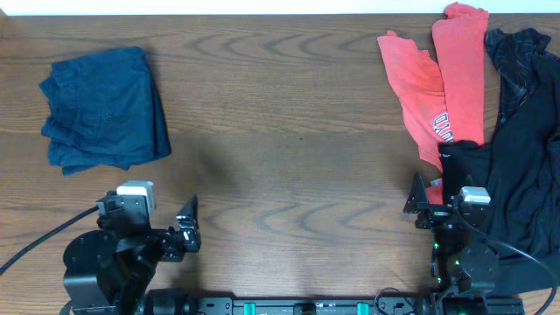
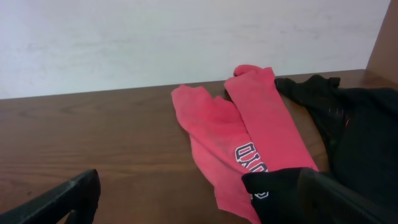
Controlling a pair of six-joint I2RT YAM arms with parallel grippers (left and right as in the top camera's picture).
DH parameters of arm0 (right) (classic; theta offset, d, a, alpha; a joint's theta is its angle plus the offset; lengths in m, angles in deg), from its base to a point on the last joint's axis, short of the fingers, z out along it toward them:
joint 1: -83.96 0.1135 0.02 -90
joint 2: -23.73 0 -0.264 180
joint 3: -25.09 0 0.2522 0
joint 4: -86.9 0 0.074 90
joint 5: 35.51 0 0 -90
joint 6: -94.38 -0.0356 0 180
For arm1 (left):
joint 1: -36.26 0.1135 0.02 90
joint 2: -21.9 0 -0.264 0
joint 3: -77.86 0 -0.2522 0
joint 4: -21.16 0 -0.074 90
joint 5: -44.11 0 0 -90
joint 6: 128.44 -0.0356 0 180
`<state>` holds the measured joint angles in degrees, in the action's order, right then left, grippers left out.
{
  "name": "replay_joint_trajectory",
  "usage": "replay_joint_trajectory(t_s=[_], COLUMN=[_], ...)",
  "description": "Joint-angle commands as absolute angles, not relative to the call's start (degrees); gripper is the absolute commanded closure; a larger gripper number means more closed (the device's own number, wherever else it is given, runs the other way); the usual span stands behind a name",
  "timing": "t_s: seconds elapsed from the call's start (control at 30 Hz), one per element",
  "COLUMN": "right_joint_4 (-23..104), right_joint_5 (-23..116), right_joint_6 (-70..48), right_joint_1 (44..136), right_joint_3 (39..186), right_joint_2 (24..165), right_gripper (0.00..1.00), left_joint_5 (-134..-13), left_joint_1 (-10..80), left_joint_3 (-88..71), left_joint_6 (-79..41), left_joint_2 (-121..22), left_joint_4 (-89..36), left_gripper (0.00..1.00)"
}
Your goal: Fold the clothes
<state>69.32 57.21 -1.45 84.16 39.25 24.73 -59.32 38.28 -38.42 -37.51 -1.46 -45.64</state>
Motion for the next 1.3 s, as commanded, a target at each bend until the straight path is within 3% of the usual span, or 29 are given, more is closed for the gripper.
replay_joint_trajectory(t_s=[0.0, 0.2, 0.57, 0.93, 1.27], right_joint_4=[69.06, 69.06, 69.06, 69.06, 69.06], right_joint_5=[56.82, 56.82, 56.82, 56.82, 56.82], right_joint_6=[-0.88, -0.88, -0.88, -0.88, -0.90], right_joint_1=[83.60, 83.60, 83.60, 83.60, 83.60], right_joint_3=[39.17, 39.17, 39.17, 39.17, 39.17], right_joint_2=[24.58, 24.58, 24.58, 24.60, 24.58], right_gripper=[0.01, 0.01, 0.01, 0.01, 0.01], left_joint_5=[-56.30, -52.50, -50.88, -49.85, -49.66], left_joint_1=[38.10, 38.21, 38.21, 38.21, 38.19], left_joint_3=[-38.95, -46.97, -71.56, -88.08, -88.15], left_joint_6=[-40.05, -40.40, -41.29, -41.47, -40.77], left_joint_2=[-1.00, 3.90, 19.39, 21.80, 21.80], left_joint_4=[-46.58, -43.17, -18.30, 13.00, 3.63], left_gripper=[0.02, 0.02, 0.02, 0.02, 0.02])
